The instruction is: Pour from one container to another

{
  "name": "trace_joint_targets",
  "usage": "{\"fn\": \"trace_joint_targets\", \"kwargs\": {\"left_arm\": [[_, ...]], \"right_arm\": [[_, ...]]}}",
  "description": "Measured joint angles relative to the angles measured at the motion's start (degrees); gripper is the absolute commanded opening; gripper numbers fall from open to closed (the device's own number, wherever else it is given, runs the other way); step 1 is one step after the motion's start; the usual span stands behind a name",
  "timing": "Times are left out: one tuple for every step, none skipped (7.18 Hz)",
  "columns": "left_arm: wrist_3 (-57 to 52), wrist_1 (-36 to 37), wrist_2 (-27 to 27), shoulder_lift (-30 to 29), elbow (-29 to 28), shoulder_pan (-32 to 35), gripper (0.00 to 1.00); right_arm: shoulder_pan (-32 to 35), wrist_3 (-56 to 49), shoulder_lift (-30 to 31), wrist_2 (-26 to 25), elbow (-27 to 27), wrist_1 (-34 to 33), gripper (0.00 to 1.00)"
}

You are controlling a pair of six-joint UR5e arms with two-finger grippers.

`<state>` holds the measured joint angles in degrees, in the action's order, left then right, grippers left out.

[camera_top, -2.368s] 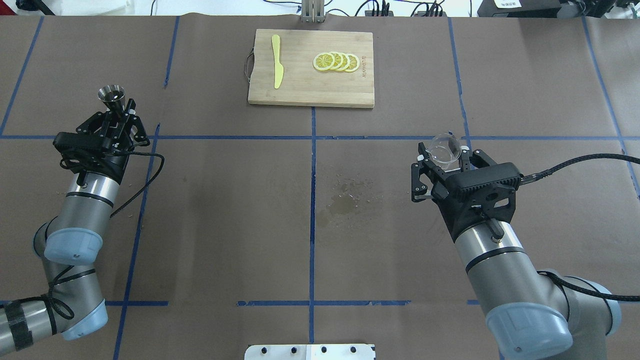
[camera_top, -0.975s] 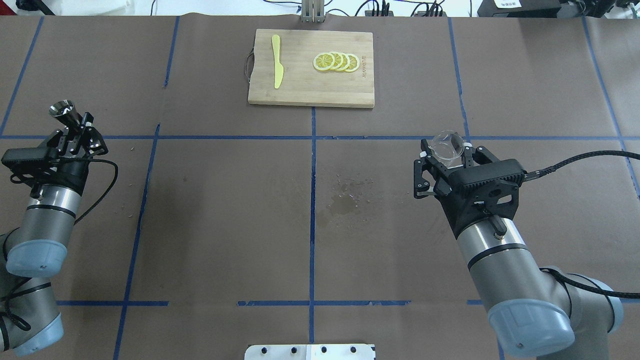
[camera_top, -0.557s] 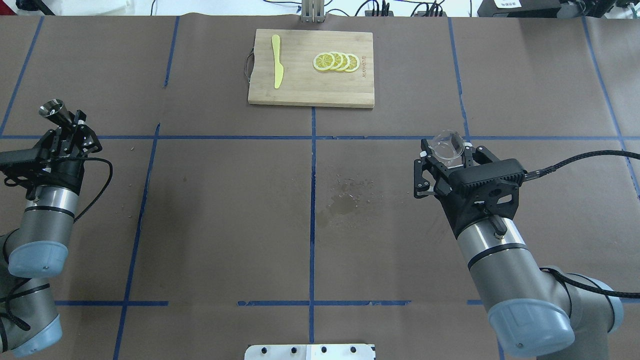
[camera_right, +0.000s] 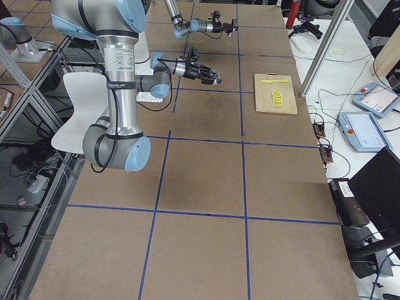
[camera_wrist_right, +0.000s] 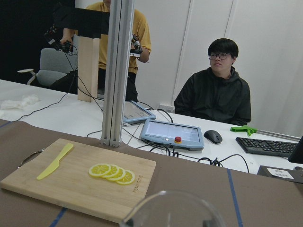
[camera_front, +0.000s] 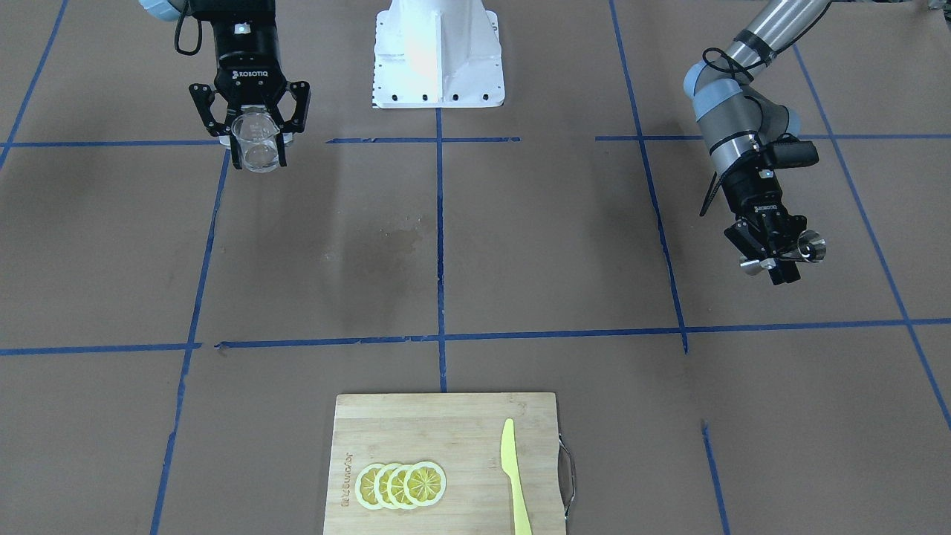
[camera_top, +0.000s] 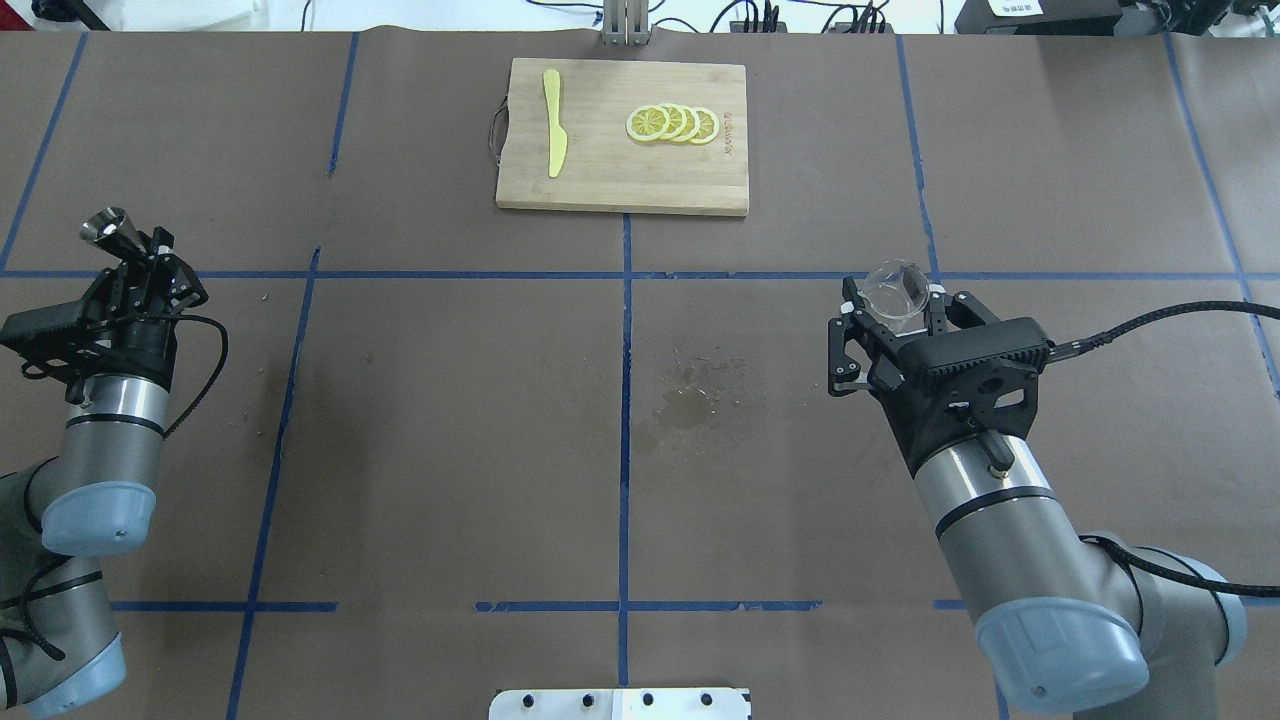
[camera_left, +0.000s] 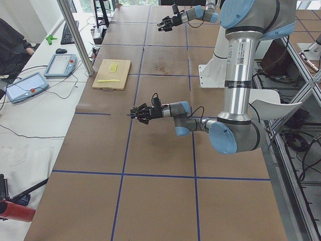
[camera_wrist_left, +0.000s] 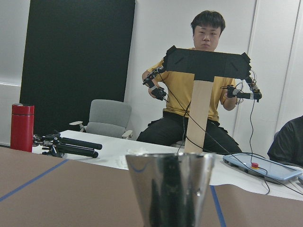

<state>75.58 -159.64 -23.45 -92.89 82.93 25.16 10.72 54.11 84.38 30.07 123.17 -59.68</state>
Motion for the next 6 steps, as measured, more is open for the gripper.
{"fn": "trace_joint_targets", "kwargs": {"left_arm": [[0.39, 0.34, 1.34, 0.01, -0.07, -0.14, 0.00], [0.71, 0.60, 2.74, 0.02, -0.28, -0.33, 0.00], [0.95, 1.05, 3.96, 0.02, -0.68, -0.53, 0.00], [1.07, 2.46, 4.57, 0.01, -1.12, -0.79, 0.00], [1.14, 4.76, 4.79, 0.00, -1.33, -1.09, 0.00], [1.20, 7.10, 4.87, 0.00, -1.41, -1.40, 0.00]], "right_arm": [[0.00, 0.02, 0.00, -0.01, -0.05, 0.00, 0.00], [0.00, 0.02, 0.00, -0.01, -0.07, 0.00, 0.00], [0.00, 0.03, 0.00, -0.01, -0.07, 0.00, 0.00], [0.00, 0.03, 0.00, -0.01, -0.09, 0.00, 0.00], [0.00, 0.03, 0.00, -0.01, -0.11, 0.00, 0.00], [0.00, 0.03, 0.00, -0.01, -0.12, 0.00, 0.00]]}}
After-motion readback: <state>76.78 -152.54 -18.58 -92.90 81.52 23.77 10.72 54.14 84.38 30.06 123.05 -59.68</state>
